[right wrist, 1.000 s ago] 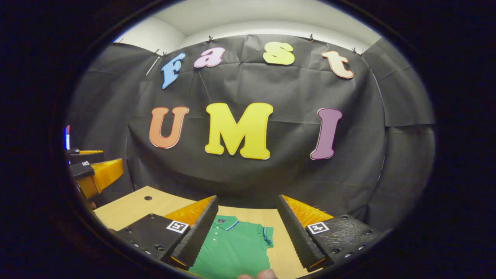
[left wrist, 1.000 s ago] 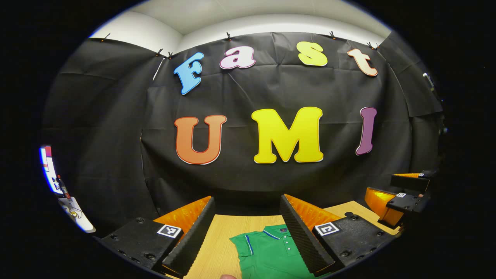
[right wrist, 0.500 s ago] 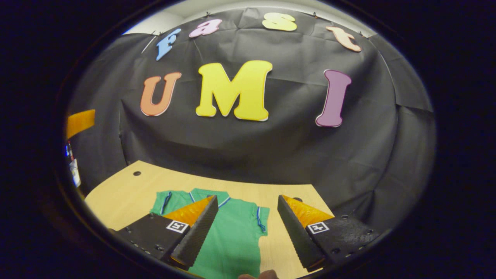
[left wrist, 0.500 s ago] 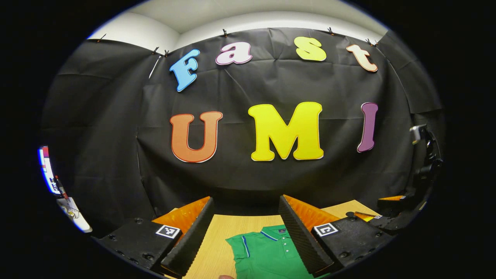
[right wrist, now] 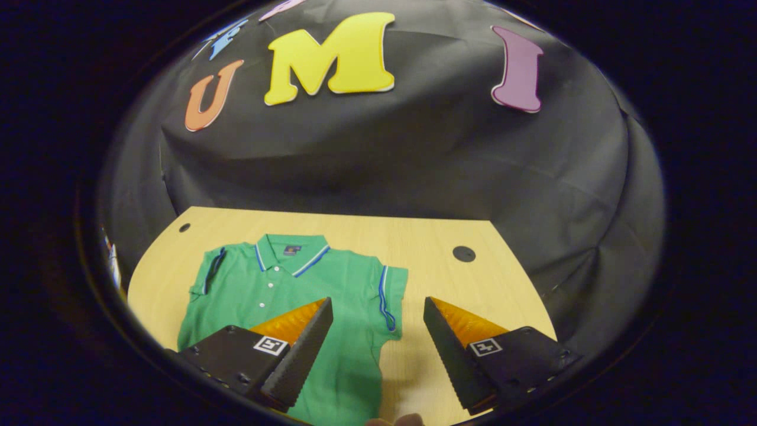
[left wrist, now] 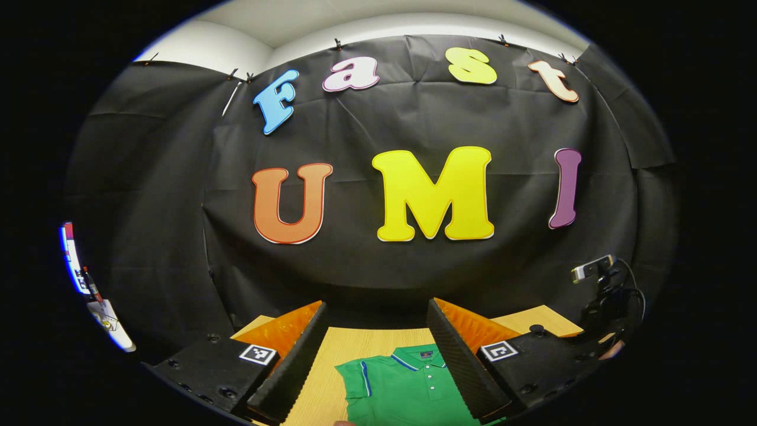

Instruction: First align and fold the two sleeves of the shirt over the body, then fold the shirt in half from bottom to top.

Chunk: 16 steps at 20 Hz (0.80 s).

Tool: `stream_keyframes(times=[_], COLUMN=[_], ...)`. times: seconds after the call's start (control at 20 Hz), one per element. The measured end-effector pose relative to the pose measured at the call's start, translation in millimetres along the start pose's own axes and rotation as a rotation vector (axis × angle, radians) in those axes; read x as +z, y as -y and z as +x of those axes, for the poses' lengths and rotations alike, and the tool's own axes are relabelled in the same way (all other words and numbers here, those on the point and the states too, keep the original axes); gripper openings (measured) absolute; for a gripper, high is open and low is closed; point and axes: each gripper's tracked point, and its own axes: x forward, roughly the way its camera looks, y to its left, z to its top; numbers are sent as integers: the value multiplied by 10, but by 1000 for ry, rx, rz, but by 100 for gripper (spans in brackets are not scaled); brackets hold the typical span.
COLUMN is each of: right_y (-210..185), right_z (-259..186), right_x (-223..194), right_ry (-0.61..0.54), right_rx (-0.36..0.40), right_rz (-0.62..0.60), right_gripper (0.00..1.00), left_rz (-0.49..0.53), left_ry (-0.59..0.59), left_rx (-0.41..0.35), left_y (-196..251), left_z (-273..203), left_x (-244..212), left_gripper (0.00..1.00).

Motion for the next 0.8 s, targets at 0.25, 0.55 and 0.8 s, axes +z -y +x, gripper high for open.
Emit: stream_keyframes(times=[0.25,0.55,0.8], right_y=[121,180,194], right_z=[518,925,1054], right_x=[-177,-435,-625], right_ry=[-62,-139,-210], right_rx=[5,35,62], right_rz=[-75,-116,-134], right_gripper=[95,94,64], left_rz=[30,40,61], left_ry=[-2,-38,-55], left_rx=[9,37,49], left_y=[59,52,61], left_z=[117,185,210], left_x=[-9,-107,-152], left_gripper=[100,100,100])
